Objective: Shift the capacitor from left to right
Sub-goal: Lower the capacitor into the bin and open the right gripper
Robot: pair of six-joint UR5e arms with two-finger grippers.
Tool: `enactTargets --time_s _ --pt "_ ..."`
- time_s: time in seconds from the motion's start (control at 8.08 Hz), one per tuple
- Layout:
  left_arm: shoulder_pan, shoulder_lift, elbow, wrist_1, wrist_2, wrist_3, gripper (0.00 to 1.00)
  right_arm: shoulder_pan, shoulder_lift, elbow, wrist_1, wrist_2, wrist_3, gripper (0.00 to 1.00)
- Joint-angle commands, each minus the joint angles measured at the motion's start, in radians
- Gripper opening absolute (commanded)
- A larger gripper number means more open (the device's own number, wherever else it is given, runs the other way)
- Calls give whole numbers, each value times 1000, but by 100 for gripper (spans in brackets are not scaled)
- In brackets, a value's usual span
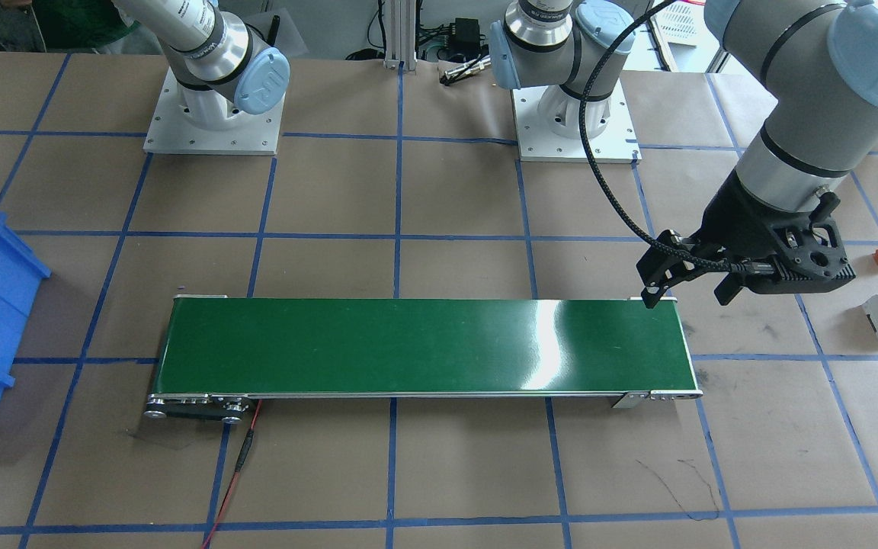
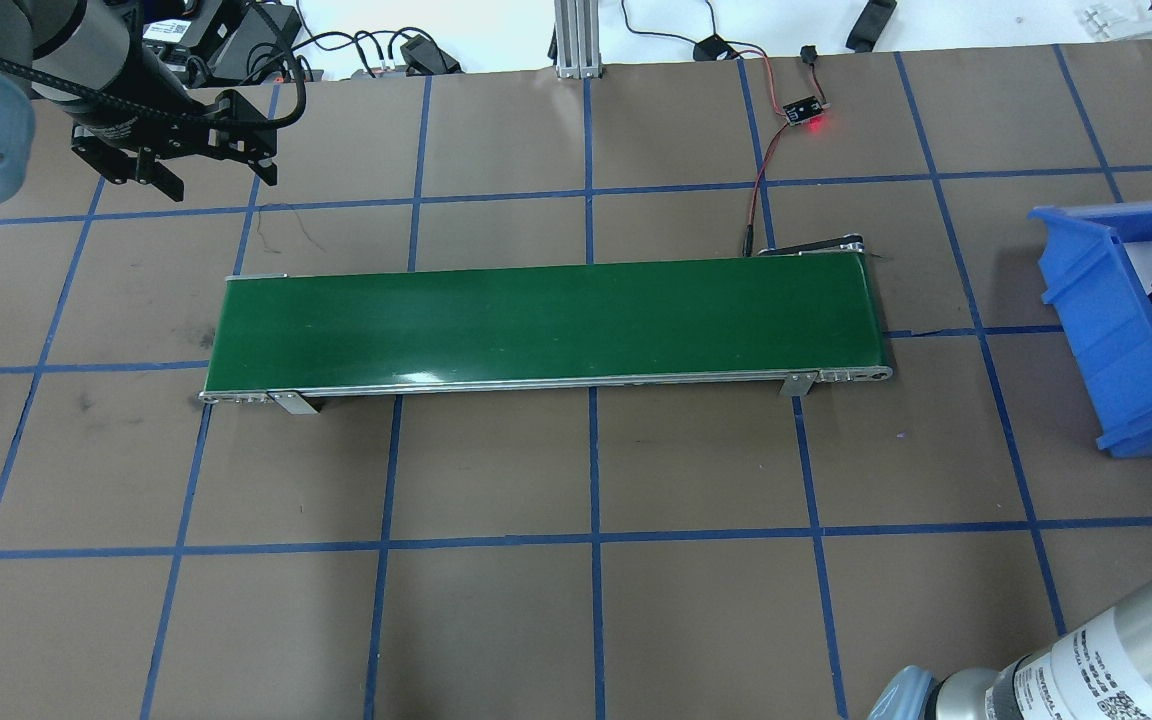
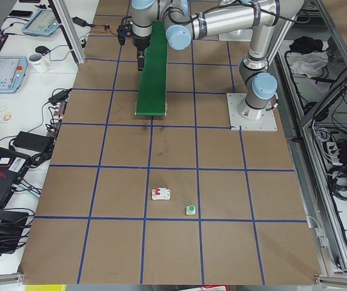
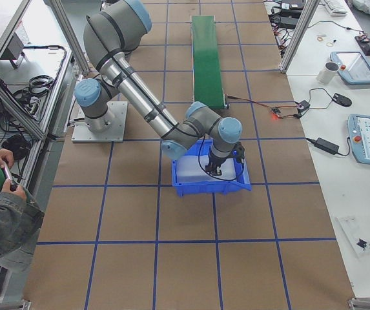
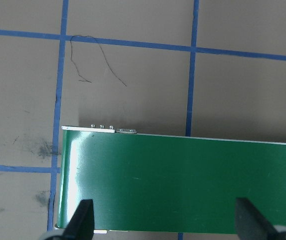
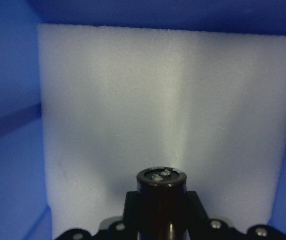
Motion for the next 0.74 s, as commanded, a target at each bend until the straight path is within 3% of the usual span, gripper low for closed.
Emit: enactTargets --time_s 0.0,0.12,0.25,0.5,0.62 --pt "0 0 0 2 1 0 100 -4 0 1 -6 20 -4 40" --pt "0 0 0 2 1 0 100 -7 -2 1 -6 83 -8 66" --pt "0 0 0 2 1 0 100 -15 -7 1 -3 106 -8 82" --pt "0 0 0 2 1 0 100 -15 -14 1 0 108 -6 100" --pt "0 -1 0 2 0 0 100 -15 -34 -2 5 100 -1 100"
